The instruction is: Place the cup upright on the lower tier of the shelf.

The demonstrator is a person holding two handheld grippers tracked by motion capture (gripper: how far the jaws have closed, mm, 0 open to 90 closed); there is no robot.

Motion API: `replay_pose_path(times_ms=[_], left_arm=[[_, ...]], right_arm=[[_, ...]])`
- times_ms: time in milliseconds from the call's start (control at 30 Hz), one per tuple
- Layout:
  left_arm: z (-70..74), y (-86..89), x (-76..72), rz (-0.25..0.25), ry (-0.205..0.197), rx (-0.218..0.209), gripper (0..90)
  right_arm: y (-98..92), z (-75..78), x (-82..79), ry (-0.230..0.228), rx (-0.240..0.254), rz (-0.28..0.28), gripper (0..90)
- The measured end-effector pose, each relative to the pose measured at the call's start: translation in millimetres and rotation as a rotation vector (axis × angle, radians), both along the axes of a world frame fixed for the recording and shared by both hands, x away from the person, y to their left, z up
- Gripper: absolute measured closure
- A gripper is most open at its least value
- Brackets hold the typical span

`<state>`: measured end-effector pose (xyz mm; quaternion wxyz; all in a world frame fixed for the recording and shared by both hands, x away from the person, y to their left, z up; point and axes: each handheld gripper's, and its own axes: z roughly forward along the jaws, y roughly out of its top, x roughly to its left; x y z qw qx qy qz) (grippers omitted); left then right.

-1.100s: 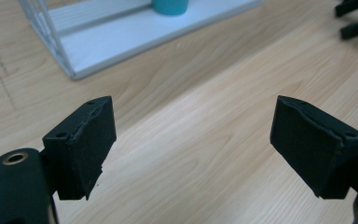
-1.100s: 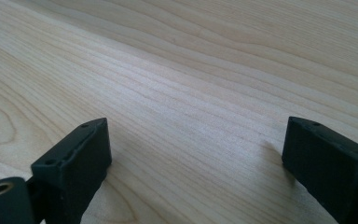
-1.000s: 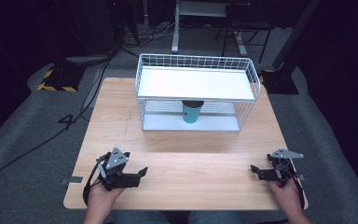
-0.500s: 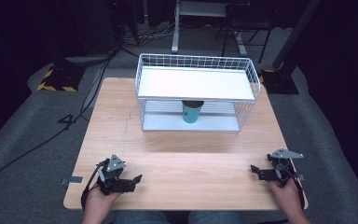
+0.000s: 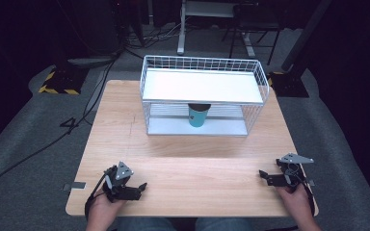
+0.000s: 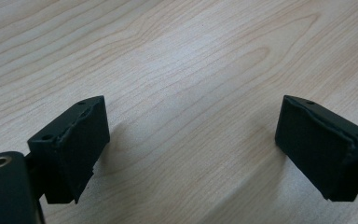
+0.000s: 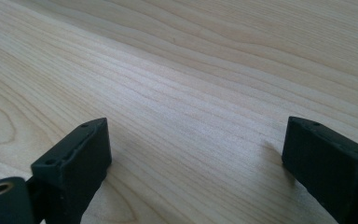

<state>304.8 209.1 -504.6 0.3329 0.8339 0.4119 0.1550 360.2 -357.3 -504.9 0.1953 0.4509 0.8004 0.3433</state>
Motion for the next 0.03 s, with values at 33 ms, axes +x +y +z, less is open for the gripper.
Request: replay_pose_path(times_ms=[33], left_arm=[[0.0,0.0,0.0,0.000,0.000,0.000,10.1]], right_arm=[[0.0,0.0,0.0,0.000,0.000,0.000,8.4]])
